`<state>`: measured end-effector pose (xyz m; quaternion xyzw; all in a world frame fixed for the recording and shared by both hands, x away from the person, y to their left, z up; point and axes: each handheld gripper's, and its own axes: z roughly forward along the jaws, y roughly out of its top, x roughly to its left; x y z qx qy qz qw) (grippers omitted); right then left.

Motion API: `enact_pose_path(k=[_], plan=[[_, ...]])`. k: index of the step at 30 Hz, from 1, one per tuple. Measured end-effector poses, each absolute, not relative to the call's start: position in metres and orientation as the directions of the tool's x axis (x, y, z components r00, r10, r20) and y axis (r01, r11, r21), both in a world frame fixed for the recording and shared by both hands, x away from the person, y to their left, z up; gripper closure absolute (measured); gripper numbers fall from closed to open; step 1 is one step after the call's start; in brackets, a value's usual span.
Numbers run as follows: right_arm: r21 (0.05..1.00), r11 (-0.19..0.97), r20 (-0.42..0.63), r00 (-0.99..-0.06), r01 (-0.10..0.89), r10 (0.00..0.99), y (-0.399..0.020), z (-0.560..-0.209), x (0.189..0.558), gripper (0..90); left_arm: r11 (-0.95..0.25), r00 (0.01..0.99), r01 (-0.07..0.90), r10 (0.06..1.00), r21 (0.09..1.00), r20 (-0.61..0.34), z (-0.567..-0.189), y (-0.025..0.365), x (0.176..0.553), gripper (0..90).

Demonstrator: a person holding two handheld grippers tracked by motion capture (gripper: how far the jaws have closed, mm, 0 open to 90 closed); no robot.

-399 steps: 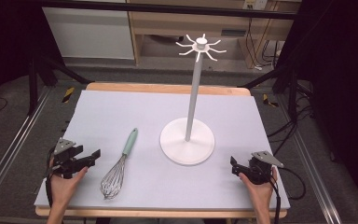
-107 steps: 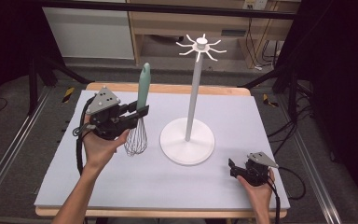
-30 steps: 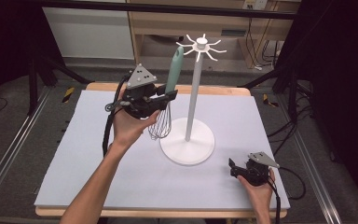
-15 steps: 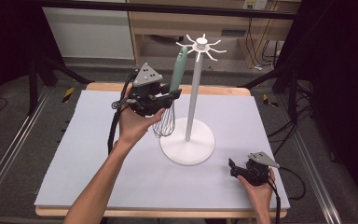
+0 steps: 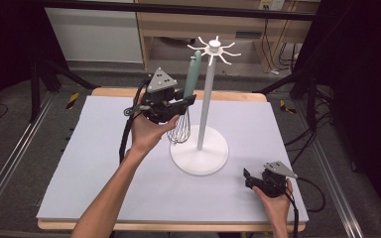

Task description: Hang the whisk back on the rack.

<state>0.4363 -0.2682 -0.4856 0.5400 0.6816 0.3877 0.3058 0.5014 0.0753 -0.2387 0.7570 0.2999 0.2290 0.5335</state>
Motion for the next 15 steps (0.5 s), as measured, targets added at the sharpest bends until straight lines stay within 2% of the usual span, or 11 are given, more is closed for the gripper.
enact_pose_path(k=[15], plan=[[0.858,0.114,0.005,-0.23,0.501,0.973,-0.2685,-0.4856,0.4364,12.1,-0.234,0.709,0.2,0.705,0.951,0.024,-0.2434,0.0714,0.5067,68.2]])
